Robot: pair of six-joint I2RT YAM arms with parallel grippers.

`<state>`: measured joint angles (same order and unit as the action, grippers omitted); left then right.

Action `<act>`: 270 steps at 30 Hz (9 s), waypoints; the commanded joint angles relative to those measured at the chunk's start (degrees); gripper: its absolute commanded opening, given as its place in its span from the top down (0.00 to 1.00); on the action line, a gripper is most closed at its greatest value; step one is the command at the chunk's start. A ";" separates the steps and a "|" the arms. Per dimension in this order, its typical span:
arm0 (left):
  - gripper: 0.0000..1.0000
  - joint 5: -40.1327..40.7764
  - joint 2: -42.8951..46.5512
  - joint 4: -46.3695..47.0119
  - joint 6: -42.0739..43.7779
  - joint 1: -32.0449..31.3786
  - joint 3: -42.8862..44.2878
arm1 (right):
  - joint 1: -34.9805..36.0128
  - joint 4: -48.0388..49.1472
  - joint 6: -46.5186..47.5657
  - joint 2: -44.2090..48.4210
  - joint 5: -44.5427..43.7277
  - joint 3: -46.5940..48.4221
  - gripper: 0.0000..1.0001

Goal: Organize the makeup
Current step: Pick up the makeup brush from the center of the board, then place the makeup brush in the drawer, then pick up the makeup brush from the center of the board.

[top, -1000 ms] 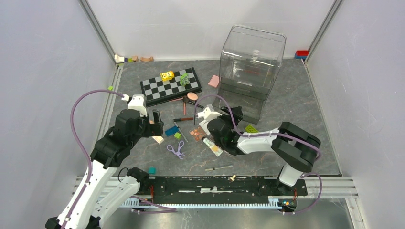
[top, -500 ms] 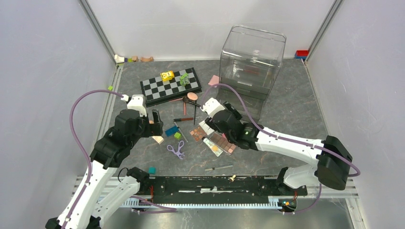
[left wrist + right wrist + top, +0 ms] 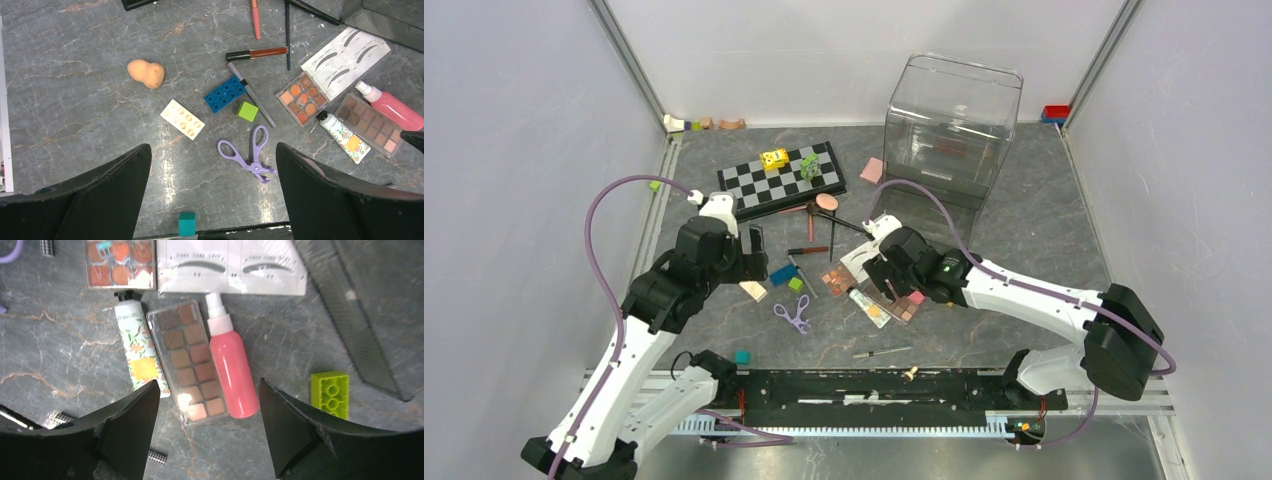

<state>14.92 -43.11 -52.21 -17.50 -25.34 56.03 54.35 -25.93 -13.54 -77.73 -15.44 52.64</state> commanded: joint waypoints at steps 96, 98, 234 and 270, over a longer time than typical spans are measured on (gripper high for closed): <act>0.00 9.43 6.46 2.46 -0.35 0.42 -1.33 | -10.65 14.20 10.92 -45.59 21.73 44.63 0.85; 0.00 9.43 6.36 2.46 -0.35 0.47 -1.36 | -10.41 14.53 11.62 -43.15 21.59 42.90 0.85; 0.00 7.76 7.12 3.25 0.36 1.88 -1.89 | -7.51 10.76 -0.47 -49.62 7.23 41.15 0.55; 0.00 7.67 7.36 3.43 0.53 1.93 -2.13 | -6.10 11.49 9.27 -42.15 5.79 42.68 1.00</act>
<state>22.39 -35.77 -50.70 -18.96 -23.79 53.98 48.27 -15.31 -5.78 -126.41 -10.57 94.45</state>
